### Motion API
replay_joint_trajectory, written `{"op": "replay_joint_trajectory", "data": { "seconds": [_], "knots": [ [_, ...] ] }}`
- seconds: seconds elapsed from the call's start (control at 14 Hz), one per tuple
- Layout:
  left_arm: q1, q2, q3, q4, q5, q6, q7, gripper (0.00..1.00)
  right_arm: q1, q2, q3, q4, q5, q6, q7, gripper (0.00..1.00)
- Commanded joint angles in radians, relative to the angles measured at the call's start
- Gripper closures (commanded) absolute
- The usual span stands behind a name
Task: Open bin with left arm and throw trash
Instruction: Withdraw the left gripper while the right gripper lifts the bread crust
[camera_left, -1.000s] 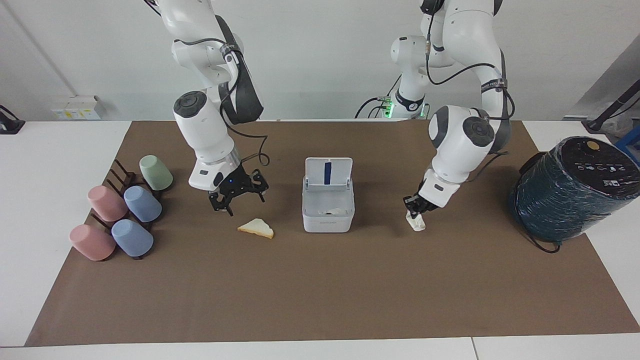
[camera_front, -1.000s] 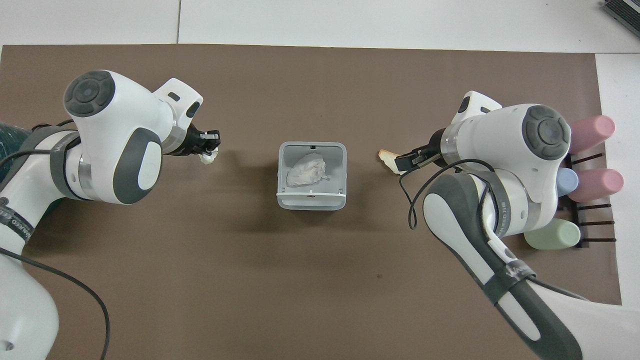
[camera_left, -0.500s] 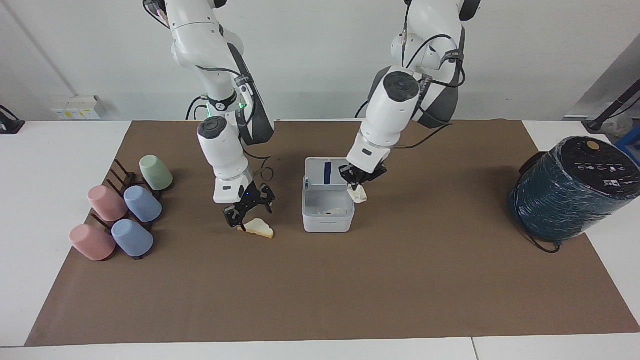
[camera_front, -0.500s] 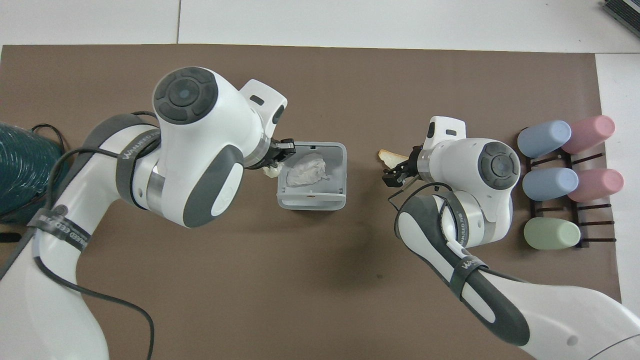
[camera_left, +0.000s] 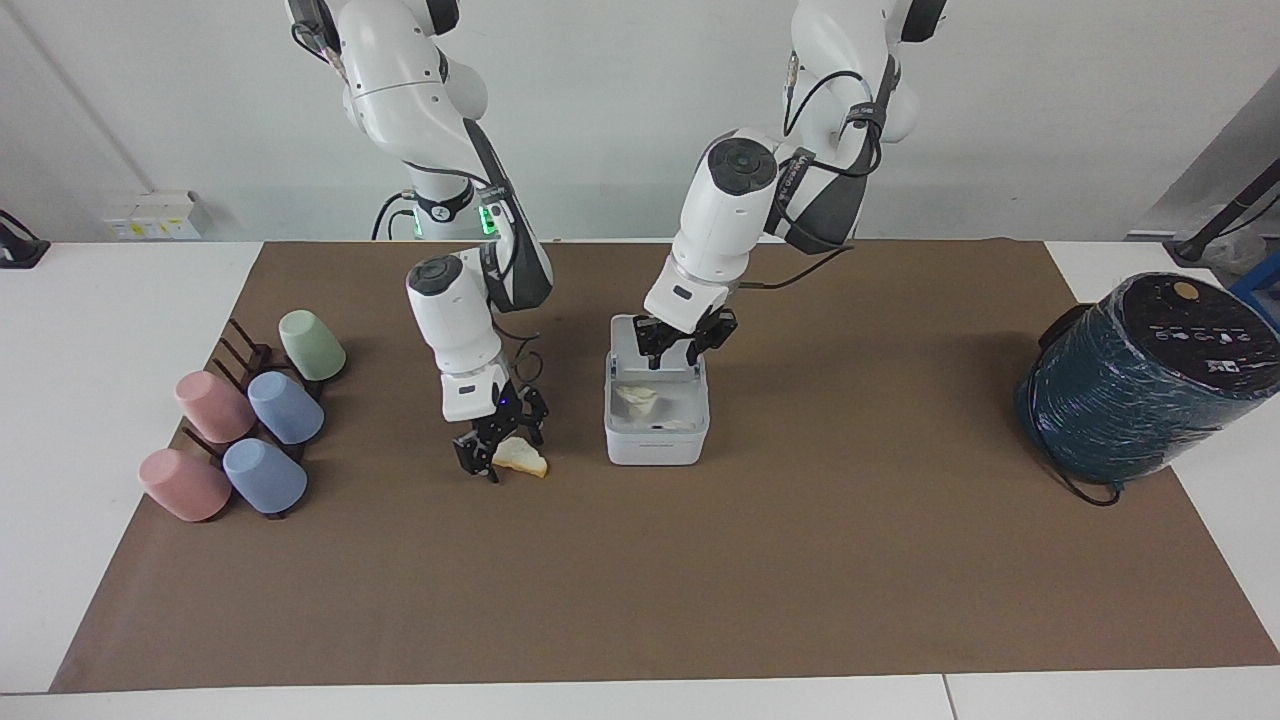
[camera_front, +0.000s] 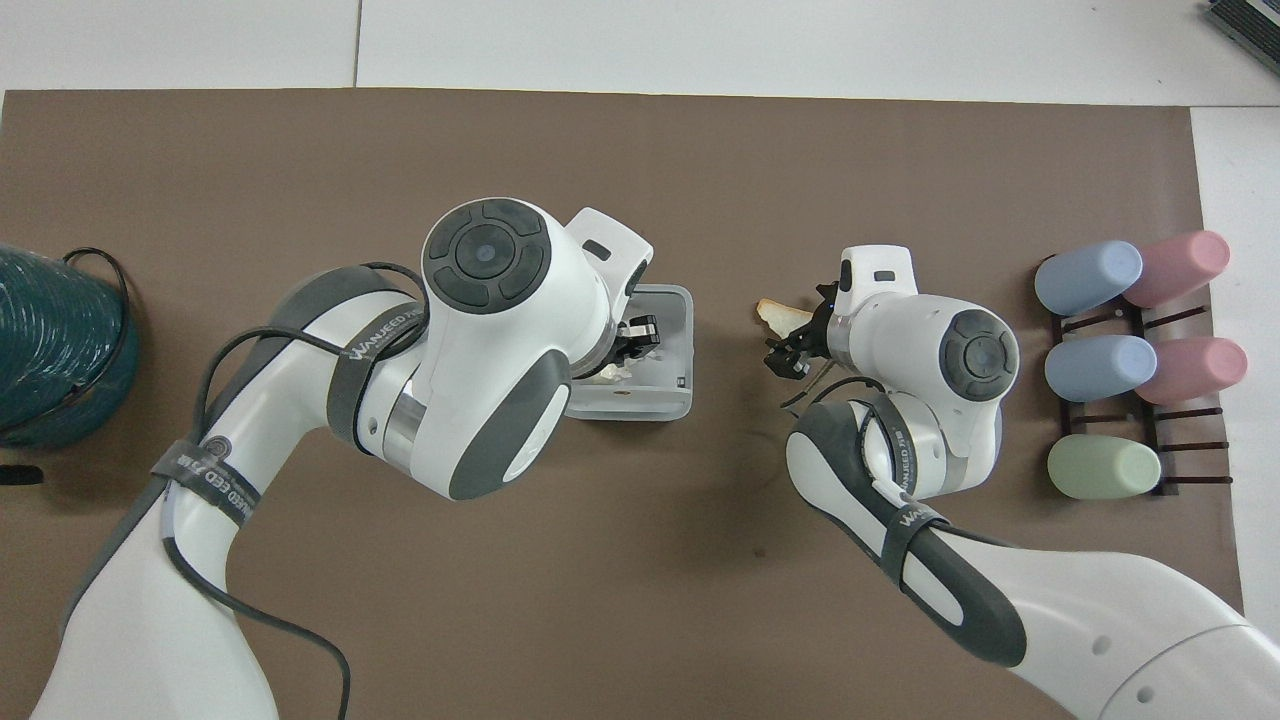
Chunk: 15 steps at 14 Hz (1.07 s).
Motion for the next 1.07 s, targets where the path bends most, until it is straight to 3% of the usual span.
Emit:
{"op": "replay_joint_trajectory", "data": {
  "seconds": [0.0, 0.07, 0.14, 0.29, 0.36, 0.5, 0.71, 1.0],
  "knots": [
    [0.007, -0.012, 0.016, 0.006, 0.007, 0.004, -0.013, 0.17, 0.009, 0.013, 0.004, 0.008, -0.012, 0.033, -0.011, 0.0],
    [0.022, -0.011, 0.019, 0.026, 0.009, -0.015, -0.013, 0.17, 0.009, 0.007, 0.004, 0.008, -0.012, 0.03, -0.009, 0.07],
    [0.059, -0.011, 0.019, 0.046, 0.013, -0.045, -0.009, 0.18, 0.009, -0.002, 0.004, 0.008, -0.011, 0.013, -0.003, 0.39],
    [0.133, -0.009, 0.016, 0.108, 0.054, -0.133, 0.002, 0.19, 0.011, -0.01, 0.004, 0.011, -0.011, -0.018, 0.037, 0.89],
    [0.169, -0.011, 0.016, 0.144, 0.067, -0.194, 0.014, 0.19, 0.011, -0.01, 0.004, 0.01, -0.009, -0.021, 0.041, 1.0],
    [0.222, -0.012, 0.019, 0.219, 0.091, -0.329, 0.116, 0.19, 0.013, -0.01, 0.004, 0.016, -0.006, -0.021, 0.06, 1.0],
    [0.301, -0.062, 0.022, 0.227, 0.102, -0.411, 0.236, 0.19, 0.022, -0.025, 0.0, 0.034, -0.011, -0.063, 0.127, 1.0],
    [0.381, -0.133, 0.019, 0.221, 0.102, -0.489, 0.397, 0.17, 0.019, -0.121, -0.009, 0.082, -0.015, -0.273, 0.283, 1.0]
  ]
}}
